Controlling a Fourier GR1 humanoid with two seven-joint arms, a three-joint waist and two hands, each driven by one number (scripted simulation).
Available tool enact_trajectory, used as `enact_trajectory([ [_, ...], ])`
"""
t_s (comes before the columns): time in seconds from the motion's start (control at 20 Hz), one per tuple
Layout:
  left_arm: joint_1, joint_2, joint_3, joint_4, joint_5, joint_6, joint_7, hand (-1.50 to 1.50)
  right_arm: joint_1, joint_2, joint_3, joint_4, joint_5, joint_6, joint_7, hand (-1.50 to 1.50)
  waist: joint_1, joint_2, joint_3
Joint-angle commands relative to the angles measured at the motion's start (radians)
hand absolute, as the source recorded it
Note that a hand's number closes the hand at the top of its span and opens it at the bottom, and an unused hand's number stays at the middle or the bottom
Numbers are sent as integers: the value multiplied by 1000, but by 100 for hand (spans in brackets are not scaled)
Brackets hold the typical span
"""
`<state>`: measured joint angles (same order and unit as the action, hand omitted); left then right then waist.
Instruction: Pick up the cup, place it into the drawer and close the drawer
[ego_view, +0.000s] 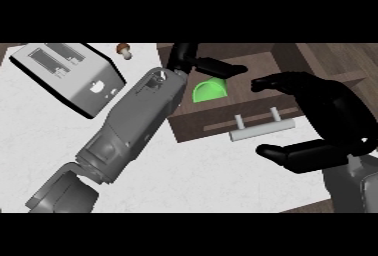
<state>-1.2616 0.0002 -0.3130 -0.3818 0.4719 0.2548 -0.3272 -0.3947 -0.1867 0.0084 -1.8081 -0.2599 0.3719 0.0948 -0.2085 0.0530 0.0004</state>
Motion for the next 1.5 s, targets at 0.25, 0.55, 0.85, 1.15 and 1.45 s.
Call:
enact_trajectory([
  [0.25, -7, 0, 47, -44, 134, 41, -150, -150, 57, -169, 143, 4, -17, 266, 109, 150, 62, -26, -1],
  [0.55, 15, 0, 45, 1, 178, 58, -180, -150, 86, -236, 184, -27, 233, 242, 96, -150, 117, -34, 0],
  [0.85, 61, 0, 51, -41, 217, 25, -222, -150, 135, -179, 291, 146, 561, 83, -32, -150, 181, -41, 1],
  [1.15, 140, 24, 76, -67, 207, -37, -255, -150, 31, -159, 358, 504, 702, 37, -168, -150, 241, -42, 1],
  [1.45, 192, 91, 84, -170, 224, -87, -199, -150, -137, -105, 316, 903, 786, -75, -299, 150, 285, -40, 2],
])
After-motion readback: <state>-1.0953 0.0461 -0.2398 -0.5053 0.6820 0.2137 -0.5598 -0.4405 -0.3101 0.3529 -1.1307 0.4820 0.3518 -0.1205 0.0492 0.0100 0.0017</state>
